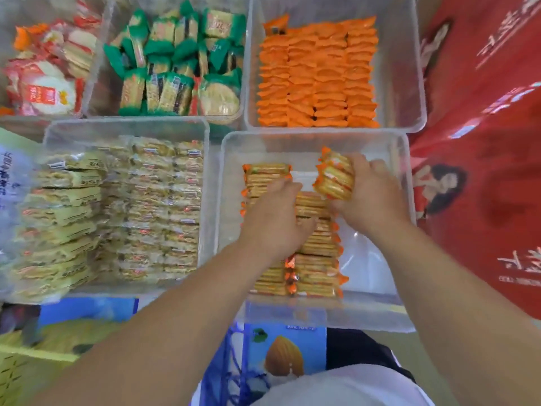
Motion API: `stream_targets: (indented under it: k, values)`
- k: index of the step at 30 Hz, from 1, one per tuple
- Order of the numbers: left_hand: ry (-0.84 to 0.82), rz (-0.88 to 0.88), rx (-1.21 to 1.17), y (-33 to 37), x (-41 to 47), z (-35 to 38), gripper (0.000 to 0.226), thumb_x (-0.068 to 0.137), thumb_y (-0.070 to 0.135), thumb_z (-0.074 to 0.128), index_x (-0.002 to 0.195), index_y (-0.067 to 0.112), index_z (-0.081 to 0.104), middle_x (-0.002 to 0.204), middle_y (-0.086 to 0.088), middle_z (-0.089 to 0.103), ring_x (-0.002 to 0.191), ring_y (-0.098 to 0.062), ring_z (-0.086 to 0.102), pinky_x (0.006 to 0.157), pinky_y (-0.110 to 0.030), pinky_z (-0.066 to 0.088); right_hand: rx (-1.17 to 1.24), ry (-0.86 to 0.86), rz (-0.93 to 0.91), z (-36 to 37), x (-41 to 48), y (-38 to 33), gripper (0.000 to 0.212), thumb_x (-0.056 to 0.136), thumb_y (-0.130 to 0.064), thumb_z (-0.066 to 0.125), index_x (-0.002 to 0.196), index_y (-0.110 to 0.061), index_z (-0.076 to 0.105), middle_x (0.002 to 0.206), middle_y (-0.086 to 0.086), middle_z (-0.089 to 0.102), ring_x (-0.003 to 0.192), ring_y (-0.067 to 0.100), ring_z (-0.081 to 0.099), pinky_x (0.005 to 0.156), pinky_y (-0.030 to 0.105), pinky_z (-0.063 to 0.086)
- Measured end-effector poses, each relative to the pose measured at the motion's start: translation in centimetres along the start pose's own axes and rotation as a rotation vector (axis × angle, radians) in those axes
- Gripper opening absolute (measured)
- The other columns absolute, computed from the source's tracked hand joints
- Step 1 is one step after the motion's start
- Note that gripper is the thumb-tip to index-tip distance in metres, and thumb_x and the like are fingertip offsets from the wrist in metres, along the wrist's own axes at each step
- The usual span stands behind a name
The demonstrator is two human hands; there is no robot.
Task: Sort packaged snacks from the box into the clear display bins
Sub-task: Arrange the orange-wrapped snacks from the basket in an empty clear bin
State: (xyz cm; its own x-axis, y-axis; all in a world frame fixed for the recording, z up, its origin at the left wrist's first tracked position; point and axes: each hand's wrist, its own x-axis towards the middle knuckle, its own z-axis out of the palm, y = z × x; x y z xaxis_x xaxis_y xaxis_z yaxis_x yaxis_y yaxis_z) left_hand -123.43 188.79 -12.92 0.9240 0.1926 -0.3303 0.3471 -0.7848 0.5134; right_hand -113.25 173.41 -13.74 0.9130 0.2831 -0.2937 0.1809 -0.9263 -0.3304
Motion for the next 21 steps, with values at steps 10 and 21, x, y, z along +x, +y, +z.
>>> stream_targets:
  k: [10, 21]
  values:
    - [-0.356, 0.033, 0.254, -1.4, 5.1, 2.4, 0.089, 0.09, 0.055, 0.068, 0.159, 0.016, 0.03, 0.157, -0.004, 0.036, 0.143, -0.026, 0.042, 0.111, -0.042, 0.041, -0.201, 0.032, -0.037, 3.0, 1.9, -0.5, 0.065, 0.083, -0.012, 0.065, 0.139, -0.033, 0.039, 0.135, 0.012, 0.036, 0.099, 0.037, 0.053, 0.067, 0.04, 0.042]
    - [-0.344, 0.085, 0.305, -1.7, 4.7, 2.8, 0.084, 0.093, 0.053, 0.065, 0.159, 0.02, 0.025, 0.157, -0.002, 0.037, 0.139, -0.029, 0.047, 0.104, -0.047, 0.048, -0.075, -0.051, -0.08, 4.7, 2.4, 0.7, 0.081, 0.082, -0.005, 0.064, 0.151, -0.034, 0.032, 0.144, 0.017, 0.025, 0.12, 0.04, 0.042, 0.091, 0.049, 0.051]
